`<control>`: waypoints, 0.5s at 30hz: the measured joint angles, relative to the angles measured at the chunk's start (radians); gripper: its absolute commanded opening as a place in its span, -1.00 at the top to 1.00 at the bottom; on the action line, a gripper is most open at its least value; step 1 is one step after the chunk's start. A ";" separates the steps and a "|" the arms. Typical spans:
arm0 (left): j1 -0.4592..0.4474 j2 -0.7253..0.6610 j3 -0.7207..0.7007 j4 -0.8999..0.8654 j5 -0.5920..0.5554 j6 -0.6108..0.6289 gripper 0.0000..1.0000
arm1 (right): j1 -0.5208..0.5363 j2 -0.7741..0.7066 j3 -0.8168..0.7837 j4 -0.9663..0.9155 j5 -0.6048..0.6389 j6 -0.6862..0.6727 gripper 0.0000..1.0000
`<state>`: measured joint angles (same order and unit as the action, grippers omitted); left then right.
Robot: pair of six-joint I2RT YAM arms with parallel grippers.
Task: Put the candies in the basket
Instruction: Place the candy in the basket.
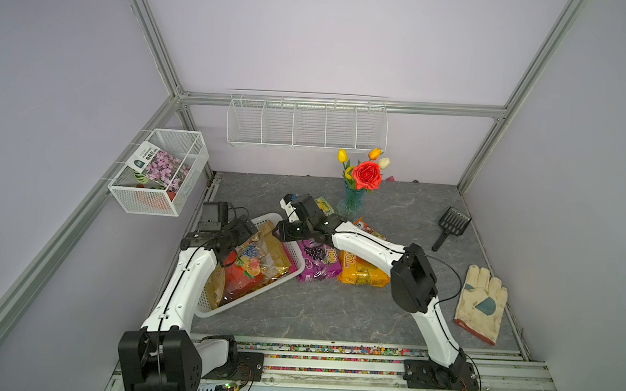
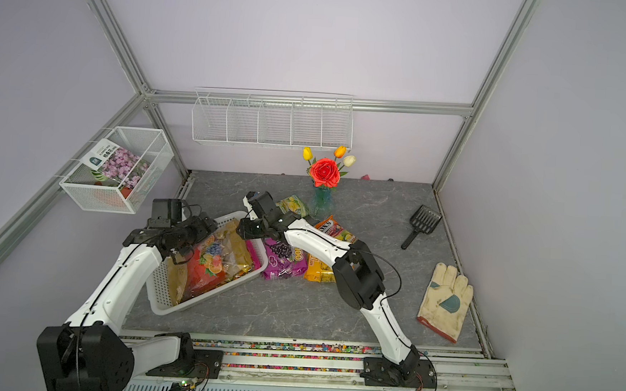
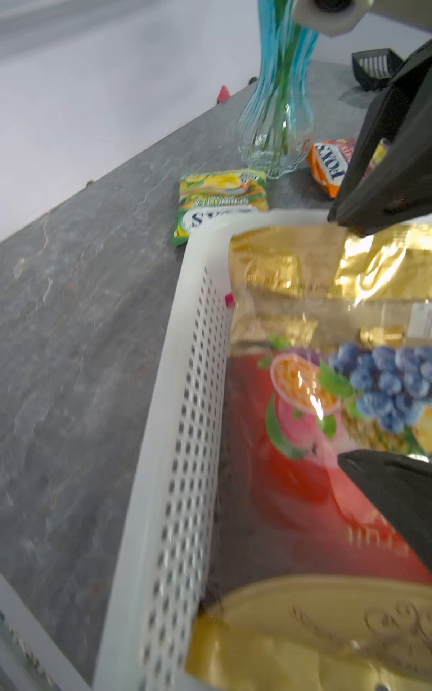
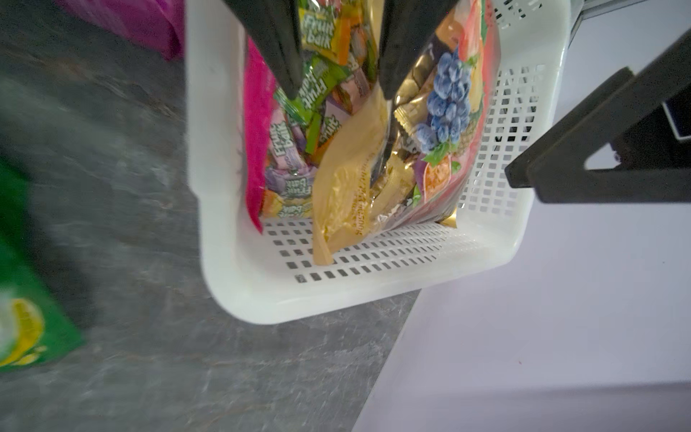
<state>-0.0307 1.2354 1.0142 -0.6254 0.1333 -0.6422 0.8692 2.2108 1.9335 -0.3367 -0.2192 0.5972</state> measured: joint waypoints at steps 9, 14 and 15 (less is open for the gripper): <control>-0.121 0.138 0.049 0.037 0.045 0.008 -0.82 | -0.089 -0.237 -0.174 -0.055 0.115 -0.034 0.17; -0.198 0.236 0.124 0.053 0.092 0.047 -0.63 | -0.123 -0.274 -0.277 -0.060 0.089 -0.078 0.16; -0.199 0.256 0.133 0.057 0.099 0.054 -0.62 | -0.126 -0.275 -0.298 -0.060 0.072 -0.090 0.15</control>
<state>-0.2298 1.4910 1.1469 -0.5682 0.2321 -0.5884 0.7429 1.9358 1.6356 -0.3962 -0.1467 0.5072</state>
